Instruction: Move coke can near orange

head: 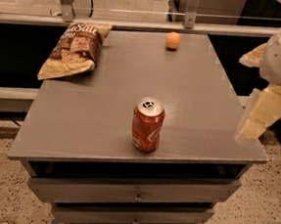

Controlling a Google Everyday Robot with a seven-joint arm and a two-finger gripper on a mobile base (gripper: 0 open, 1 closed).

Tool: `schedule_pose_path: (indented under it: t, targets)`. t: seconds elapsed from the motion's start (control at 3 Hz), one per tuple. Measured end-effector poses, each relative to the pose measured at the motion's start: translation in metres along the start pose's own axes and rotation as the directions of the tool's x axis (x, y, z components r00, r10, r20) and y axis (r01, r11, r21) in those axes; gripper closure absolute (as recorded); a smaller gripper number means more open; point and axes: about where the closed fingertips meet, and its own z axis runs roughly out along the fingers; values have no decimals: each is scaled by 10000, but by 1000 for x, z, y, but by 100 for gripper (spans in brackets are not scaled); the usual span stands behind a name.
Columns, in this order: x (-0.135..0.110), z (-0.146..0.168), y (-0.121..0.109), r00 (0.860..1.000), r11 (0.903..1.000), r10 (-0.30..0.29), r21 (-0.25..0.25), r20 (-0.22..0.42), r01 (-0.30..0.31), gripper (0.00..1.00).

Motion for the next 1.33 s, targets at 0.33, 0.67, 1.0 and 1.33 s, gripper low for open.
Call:
schedule_pose_path:
  t: [0.33,0.67,1.0,1.33]
  targets:
    - [-37,32,6,9807,9982,179,-594,1947,-64,0]
    - [-70,59,17,9289,9912,504,-1327,3669,-13,0]
    - [-94,77,28,8625,9793,955,-2022,4969,80,0]
    - [-109,91,40,7966,9718,1226,-2345,5920,247,0]
